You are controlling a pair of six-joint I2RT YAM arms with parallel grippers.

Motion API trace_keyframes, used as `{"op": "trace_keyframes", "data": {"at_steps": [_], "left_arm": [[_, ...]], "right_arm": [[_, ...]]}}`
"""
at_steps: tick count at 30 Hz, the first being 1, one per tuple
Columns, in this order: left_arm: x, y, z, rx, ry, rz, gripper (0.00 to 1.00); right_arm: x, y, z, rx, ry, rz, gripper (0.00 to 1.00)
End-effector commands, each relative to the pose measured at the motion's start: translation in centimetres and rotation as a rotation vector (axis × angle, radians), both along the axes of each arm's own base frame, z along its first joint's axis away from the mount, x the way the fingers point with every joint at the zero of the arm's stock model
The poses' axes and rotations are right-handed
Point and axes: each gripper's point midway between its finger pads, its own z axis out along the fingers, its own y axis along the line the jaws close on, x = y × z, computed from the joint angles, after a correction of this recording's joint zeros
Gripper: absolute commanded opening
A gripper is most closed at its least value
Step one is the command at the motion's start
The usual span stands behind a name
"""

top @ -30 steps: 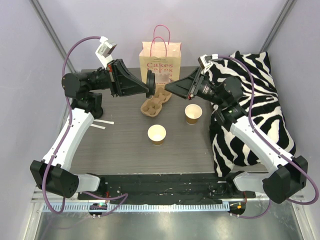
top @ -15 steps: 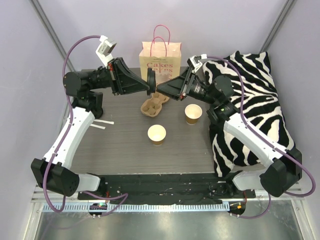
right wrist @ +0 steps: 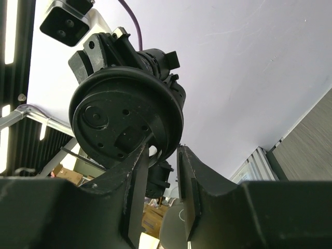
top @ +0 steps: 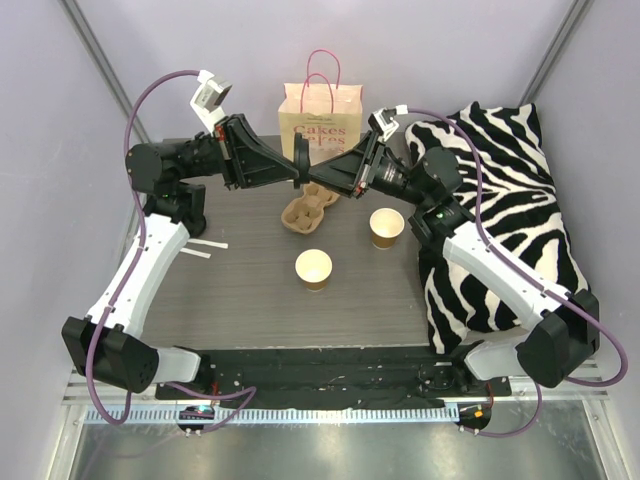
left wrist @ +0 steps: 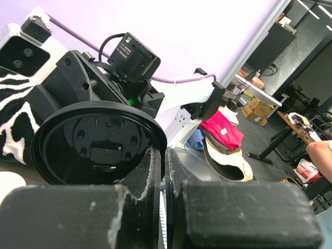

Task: Pack the takeout coffee

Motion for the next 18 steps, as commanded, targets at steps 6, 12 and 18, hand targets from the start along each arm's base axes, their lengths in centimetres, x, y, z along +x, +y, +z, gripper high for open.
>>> {"op": "trace_keyframes", "data": {"at_steps": [6, 12, 18], "left_arm": [[-1.0, 0.2, 1.4, -0.033, -0.105, 0.008, 0.0], [-1.0, 0.2, 1.2, -0.031, -0.106, 0.007, 0.0], [-0.5, 0.1, 0.3, -0.015, -0.072, 0.008, 0.05]], "right_arm": [[-1.1, -0.3, 3.7, 0.075, -0.086, 0.011, 0.29], [-1.2, -0.3, 4.1, 0.079, -0.092, 0.014, 0.05], [-1.0, -0.4, 3.6, 0.065, -0.1, 0.003, 0.01]]}}
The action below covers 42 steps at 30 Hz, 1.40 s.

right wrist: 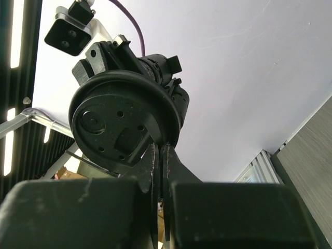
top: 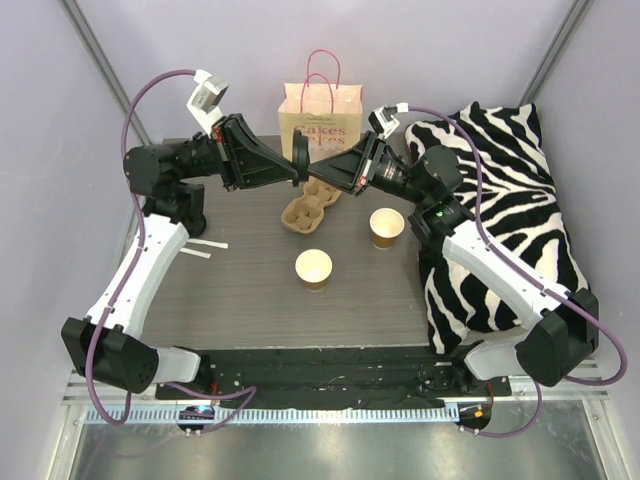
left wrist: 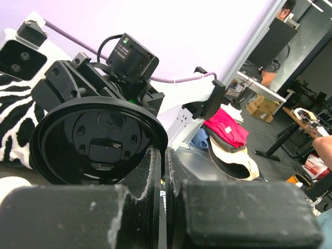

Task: Pack the takeout coffee

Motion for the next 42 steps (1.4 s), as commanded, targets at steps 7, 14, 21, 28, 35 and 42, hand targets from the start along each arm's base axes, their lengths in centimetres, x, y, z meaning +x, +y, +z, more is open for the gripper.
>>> {"op": "trace_keyframes", "data": {"at_steps": [7, 14, 21, 28, 35, 42], "left_arm": [[1.7, 0.5, -3.3, 0.1, -0.013, 0.153, 0.5], [3.1, 2.7, -7.2, 0.219, 0.039, 0.322, 0.88], [7.8, 9.7, -12.0, 0.286, 0.365, 0.589, 1.0], [10.5, 13.4, -19.2, 0.536, 0.648, 0.805, 1.0], [9.0, 13.0, -21.7, 0.553, 0.663, 0.805, 1.0], [7.5, 11.5, -25.9, 0.617, 0.738, 0.703, 1.0]], "right_arm": [[0.0, -1.5, 1.8, 0.007, -0.102, -0.036, 0.01], [1.0, -2.5, -2.2, -0.141, -0.117, -0.058, 0.01], [2.6, -5.1, -9.4, -0.63, -0.321, -0.136, 0.01], [3.1, -7.5, -16.4, -1.037, -0.427, -0.031, 0.01], [1.8, -6.5, -21.3, -1.215, -0.438, 0.169, 0.01], [1.6, -3.8, -24.2, -1.29, -0.458, 0.273, 0.01]]}}
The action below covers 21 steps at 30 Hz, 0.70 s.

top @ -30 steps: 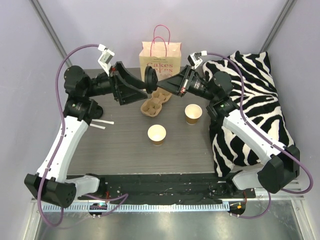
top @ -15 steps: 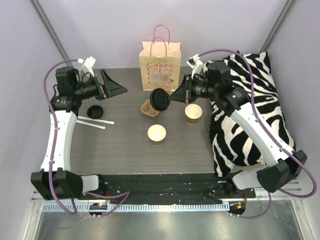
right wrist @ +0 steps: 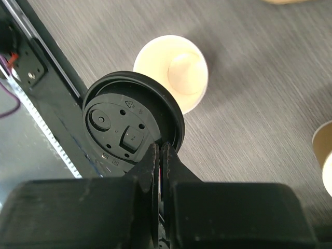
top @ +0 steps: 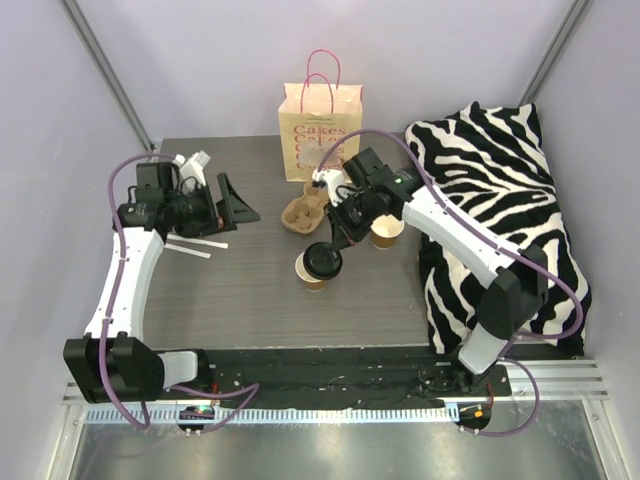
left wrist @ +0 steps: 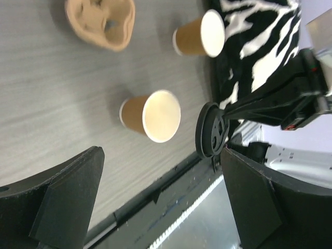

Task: Pack the takeout coffee

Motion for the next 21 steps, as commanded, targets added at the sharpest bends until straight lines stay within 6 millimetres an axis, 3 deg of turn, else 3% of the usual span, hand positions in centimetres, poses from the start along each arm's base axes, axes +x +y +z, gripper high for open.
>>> {"op": "trace_keyframes", "data": {"at_steps": [1, 8, 21], "left_arm": [[-1.9, -2.2, -2.1, 0.035, 0.02, -0.092, 1.0], [-2.7, -4.1, -4.3, 0.048, 0.044, -0.143, 1.0], [-1.7, -4.3, -4.9, 0.04, 0.072, -0.144, 1.0]], "right_arm": [[0.4, 1.0, 0.8, -0.044, -0.069, 0.064, 0.01], [2.3, 2.0, -0.8, -0.111, -0.079, 0.054, 0.01], [2.7, 3.6, -2.9, -0.139, -0.045, 0.077, 0.01]]}}
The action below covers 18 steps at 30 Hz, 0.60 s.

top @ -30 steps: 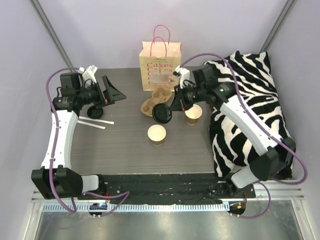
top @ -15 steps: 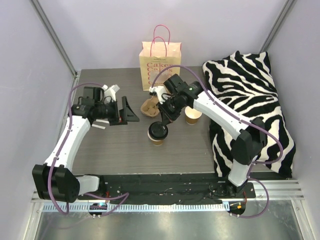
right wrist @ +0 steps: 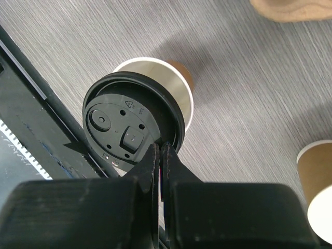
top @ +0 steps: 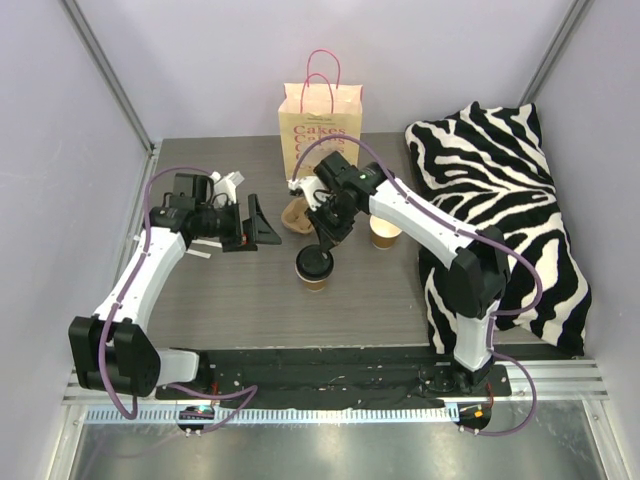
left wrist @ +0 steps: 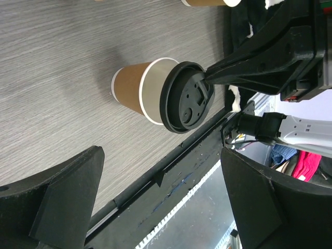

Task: Pack the takeout coffee

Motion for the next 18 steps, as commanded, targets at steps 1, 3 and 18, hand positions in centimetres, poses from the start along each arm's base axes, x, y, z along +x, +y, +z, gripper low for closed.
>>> {"op": "trace_keyframes", "data": {"at_steps": [1, 3, 18], "left_arm": [[1.0, -0.2, 1.2, -0.014, -0.061, -0.002, 1.0], [1.1, -0.2, 1.2, -0.014, -0.061, -0.002, 1.0], [1.0, -0.2, 1.1, -0.019, -0.058, -0.006, 1.0]], "right_arm": [[0.9, 1.1, 1.3, 0.031, -0.044, 0.009, 0.01], [1.1, 1.3, 1.1, 0.029, -0.042, 0.01, 0.01], [1.0, 1.6, 0.0, 0.008, -0.033, 0.028, 0.01]]}}
